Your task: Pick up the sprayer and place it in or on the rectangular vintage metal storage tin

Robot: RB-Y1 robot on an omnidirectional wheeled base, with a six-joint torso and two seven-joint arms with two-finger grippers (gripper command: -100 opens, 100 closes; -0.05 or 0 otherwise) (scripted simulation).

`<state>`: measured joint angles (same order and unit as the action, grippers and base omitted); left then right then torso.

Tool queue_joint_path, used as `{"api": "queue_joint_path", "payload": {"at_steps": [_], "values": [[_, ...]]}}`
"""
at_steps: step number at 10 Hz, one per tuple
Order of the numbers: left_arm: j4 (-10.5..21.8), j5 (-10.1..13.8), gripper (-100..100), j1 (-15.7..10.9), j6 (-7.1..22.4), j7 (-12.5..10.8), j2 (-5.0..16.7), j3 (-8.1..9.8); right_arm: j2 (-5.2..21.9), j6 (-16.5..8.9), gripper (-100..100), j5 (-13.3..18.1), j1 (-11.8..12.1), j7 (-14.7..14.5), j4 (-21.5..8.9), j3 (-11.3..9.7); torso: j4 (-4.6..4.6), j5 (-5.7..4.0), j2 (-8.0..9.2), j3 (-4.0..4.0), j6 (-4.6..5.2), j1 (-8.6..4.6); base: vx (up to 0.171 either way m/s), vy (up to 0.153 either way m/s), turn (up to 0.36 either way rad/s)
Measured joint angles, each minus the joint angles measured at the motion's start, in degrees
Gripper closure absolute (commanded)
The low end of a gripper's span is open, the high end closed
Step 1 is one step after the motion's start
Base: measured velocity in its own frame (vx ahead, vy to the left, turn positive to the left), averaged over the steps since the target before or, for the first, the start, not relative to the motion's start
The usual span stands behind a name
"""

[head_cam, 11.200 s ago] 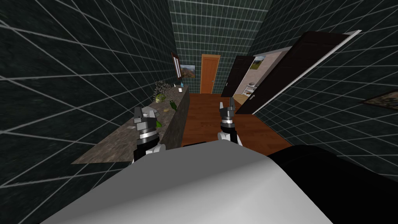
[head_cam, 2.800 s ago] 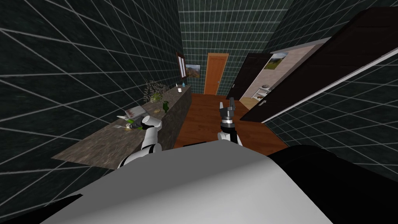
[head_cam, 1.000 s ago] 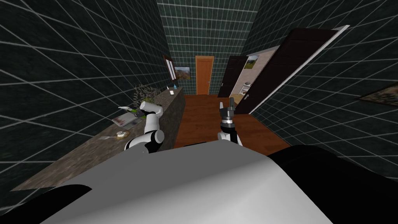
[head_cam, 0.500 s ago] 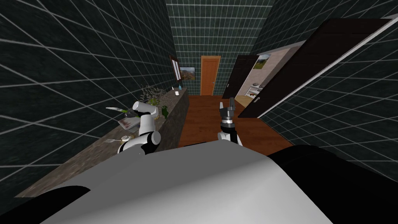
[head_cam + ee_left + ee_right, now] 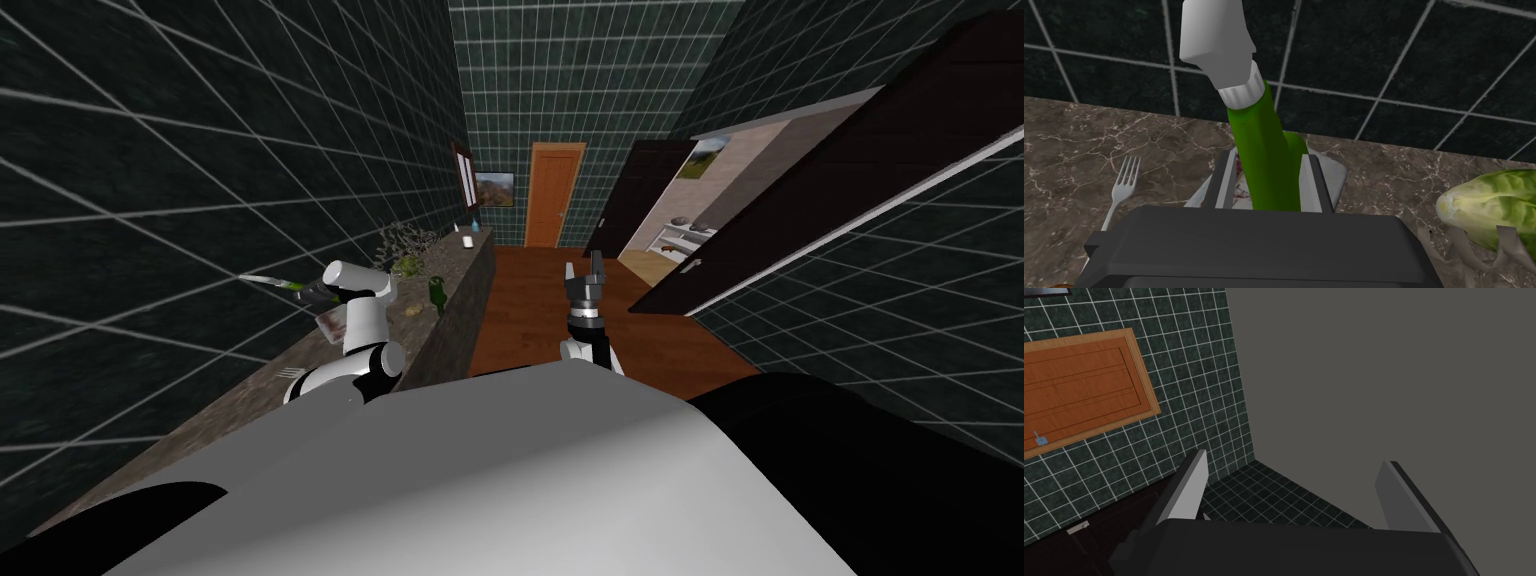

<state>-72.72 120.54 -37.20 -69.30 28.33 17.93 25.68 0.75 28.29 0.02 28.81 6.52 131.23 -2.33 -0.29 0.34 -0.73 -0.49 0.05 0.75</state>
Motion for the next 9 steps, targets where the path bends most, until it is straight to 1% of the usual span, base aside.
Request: {"api": "queue_joint_path", "payload": {"at_steps": [1, 2, 3, 7, 8, 9], "values": [[-0.3, 0.0, 100, 0.3, -0.1, 1.1, 0.5, -0.07, 0.0, 0.0, 0, 0.0, 0.0, 0.0, 0.0, 0.0, -0.02, -0.04, -0.01, -0.01, 0.02, -0.12, 0.15, 0.078, 0.078], [-0.6, 0.1, 100, 0.6, -0.1, 2.2, 1.1, -0.09, 0.0, 0.0, 0, 0.0, 0.0, 0.0, 0.0, 0.0, -0.03, -0.08, 0.03, -0.01, 0.02, -0.21, 0.064, 0.036, 0.023], [-0.7, 0.1, -100, 0.6, -0.1, 2.4, 1.2, -0.06, 0.0, 0.0, 0, 0.0, 0.0, 0.0, 0.0, 0.0, -0.03, -0.08, 0.25, 0.09, 0.1, -0.41, 0.012, 0.009, -0.001], [-0.7, 0.1, -100, 0.6, -0.1, 2.4, 1.2, -0.05, 0.0, 0.0, 0, 0.0, 0.0, 0.0, 0.0, 0.0, 0.06, -0.14, 0.57, 0.29, 0.11, -0.63, 0.001, 0.001, 0.0], [-0.7, 0.1, 0, 0.6, -0.1, 2.4, 1.2, -0.05, 0.0, 0.0, 0, 0.0, 0.0, 0.0, 0.0, 0.0, 0.06, -0.15, 0.58, 0.3, 0.11, -0.64, 0.0, 0.0, 0.0], [-0.7, 0.1, -100, 0.6, -0.1, 2.4, 1.2, -0.05, 0.0, 0.0, 0, 0.0, 0.0, 0.0, 0.0, 0.0, 0.06, -0.15, 0.59, 0.3, 0.11, -0.64, -0.007, -0.012, -0.003]]}}
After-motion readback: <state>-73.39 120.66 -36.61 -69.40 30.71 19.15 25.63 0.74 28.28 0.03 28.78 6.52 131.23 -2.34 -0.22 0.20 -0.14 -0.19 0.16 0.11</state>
